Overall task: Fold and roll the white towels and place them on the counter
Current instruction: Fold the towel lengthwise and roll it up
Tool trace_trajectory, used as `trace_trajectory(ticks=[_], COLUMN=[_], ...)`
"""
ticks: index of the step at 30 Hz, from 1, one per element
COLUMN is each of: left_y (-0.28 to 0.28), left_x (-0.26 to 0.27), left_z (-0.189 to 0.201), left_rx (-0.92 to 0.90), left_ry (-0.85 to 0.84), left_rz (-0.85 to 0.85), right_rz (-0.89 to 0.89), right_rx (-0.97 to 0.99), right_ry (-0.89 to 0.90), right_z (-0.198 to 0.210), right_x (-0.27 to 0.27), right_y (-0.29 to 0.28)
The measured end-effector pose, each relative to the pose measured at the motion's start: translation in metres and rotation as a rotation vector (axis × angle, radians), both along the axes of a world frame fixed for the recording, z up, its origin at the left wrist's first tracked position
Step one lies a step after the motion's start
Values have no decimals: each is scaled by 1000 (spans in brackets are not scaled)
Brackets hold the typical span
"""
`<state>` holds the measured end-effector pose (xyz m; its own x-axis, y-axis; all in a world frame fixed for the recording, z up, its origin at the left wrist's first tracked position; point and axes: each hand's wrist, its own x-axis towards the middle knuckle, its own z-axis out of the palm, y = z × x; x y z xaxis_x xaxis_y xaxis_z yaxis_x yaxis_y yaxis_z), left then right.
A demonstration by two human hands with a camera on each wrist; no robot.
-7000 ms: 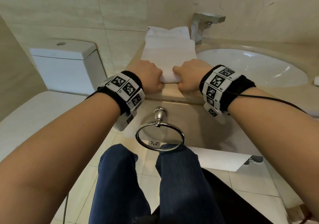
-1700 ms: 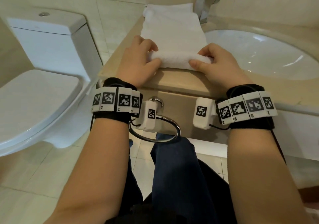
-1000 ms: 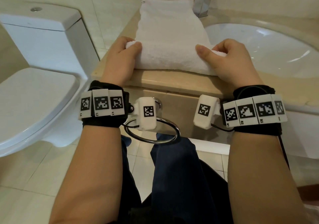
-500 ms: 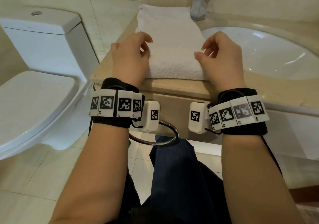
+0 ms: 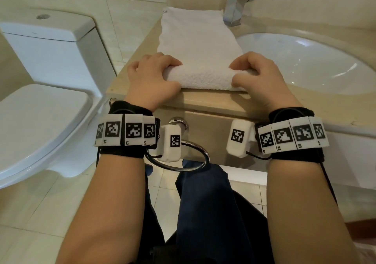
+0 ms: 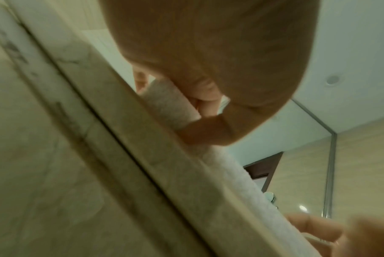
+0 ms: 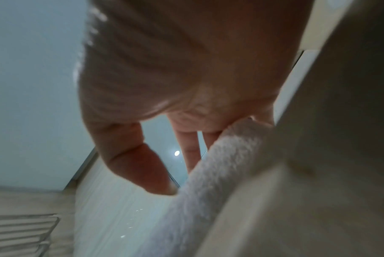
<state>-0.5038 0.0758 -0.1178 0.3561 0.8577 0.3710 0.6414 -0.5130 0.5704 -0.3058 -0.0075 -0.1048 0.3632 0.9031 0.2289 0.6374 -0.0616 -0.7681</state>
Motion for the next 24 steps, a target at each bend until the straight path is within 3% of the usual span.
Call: trace_trajectory(ticks=[3,9,14,24], left_y=[-1,0,-2,5], left_x=[2,-2,-5,-6], left_z=[0,-4,0,-1], left_rx=[-11,-246,-284,-305], left_ry=[-32,-383,-559,-587], left_rz=[19,32,81,77], right_rz=[7,-42,-69,-242], right_rx=[-16,23,60,200], right_ry=[-76,-14,14,140], right_z=[-1,-3,-9,-12], right_x=[1,0,3,5], right_y=[-1,-2,0,-1])
